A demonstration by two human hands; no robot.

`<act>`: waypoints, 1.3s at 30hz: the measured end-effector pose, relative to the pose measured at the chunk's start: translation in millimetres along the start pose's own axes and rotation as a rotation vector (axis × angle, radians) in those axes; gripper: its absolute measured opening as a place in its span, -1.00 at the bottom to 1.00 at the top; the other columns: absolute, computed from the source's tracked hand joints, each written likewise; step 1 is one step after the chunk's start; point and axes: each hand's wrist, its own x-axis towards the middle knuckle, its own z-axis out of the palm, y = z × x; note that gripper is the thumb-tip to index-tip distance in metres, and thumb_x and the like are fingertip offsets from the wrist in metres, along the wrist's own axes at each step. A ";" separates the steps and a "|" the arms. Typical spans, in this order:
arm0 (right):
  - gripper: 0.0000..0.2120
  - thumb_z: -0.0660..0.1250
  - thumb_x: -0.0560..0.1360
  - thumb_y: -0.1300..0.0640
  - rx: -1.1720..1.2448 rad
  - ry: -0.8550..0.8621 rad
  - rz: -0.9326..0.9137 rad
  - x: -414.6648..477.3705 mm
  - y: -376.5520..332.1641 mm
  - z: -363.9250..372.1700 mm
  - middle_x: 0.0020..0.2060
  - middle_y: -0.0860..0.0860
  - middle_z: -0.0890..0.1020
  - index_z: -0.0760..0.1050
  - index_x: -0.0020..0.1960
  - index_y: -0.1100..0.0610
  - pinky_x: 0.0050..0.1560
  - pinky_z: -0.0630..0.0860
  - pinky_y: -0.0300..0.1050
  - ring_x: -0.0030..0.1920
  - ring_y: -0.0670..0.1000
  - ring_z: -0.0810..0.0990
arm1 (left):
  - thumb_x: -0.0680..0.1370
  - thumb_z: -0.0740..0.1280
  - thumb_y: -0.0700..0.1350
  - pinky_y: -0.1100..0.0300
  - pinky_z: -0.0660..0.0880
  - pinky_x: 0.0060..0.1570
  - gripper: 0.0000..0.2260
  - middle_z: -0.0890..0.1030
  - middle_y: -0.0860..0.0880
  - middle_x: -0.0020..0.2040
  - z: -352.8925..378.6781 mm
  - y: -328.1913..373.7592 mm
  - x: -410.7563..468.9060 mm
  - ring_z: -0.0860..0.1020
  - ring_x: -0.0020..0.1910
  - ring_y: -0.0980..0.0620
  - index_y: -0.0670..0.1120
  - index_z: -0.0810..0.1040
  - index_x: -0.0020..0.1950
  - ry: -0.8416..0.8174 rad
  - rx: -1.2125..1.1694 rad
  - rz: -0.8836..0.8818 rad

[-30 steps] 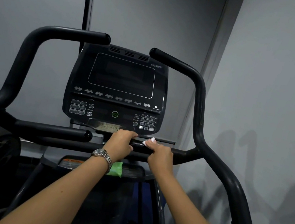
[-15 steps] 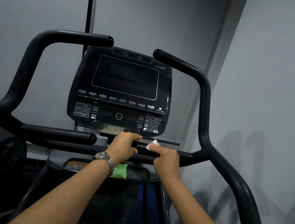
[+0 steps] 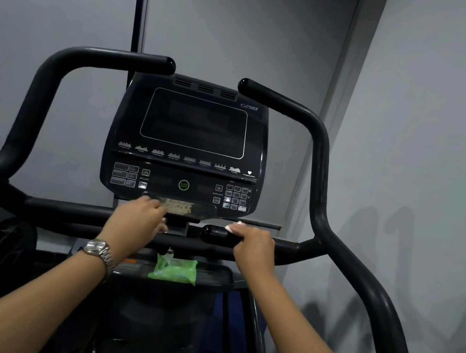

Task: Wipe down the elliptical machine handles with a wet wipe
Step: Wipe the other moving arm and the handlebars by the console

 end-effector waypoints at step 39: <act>-0.36 0.18 0.38 0.43 -0.030 -0.193 -0.116 -38.3 -43.2 22.0 0.50 0.10 0.16 0.26 0.43 0.09 0.25 0.38 -0.03 0.46 0.12 0.23 | 0.51 0.16 -0.25 0.10 0.41 0.05 -0.80 0.46 -0.09 0.07 31.2 -4.4 -7.4 0.44 0.01 -0.08 -0.12 0.47 0.09 -0.057 0.236 -0.031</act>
